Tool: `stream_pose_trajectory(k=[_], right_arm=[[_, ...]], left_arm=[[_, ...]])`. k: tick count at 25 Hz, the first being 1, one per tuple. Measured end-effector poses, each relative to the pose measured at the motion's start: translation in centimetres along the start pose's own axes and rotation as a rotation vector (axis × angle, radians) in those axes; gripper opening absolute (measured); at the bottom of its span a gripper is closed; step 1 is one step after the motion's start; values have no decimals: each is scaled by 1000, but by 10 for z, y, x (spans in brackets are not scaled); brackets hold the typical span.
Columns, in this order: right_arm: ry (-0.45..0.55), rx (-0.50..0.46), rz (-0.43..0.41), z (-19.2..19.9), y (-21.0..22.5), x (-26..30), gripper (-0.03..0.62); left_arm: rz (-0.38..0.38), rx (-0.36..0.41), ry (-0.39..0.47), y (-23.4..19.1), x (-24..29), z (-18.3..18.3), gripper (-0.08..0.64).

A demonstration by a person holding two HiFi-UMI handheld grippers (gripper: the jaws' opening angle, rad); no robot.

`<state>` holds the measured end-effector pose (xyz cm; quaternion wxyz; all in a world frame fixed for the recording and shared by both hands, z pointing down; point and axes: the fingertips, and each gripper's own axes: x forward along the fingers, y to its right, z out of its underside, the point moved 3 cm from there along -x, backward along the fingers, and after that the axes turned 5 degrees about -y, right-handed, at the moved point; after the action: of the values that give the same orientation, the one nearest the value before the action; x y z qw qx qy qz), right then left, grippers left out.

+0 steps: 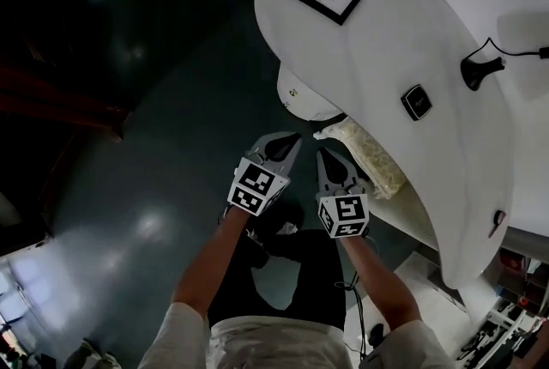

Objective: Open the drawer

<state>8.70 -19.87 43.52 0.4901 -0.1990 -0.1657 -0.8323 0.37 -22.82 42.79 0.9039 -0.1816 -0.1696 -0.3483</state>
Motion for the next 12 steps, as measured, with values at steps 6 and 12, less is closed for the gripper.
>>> stream_pose_trajectory(k=[6, 12], right_arm=[[35, 28, 24, 55, 22, 58, 15], [112, -25, 34, 89, 46, 119, 15]], left_arm=[[-6, 34, -3, -32, 50, 67, 11], [10, 109, 61, -58, 88, 98, 11]])
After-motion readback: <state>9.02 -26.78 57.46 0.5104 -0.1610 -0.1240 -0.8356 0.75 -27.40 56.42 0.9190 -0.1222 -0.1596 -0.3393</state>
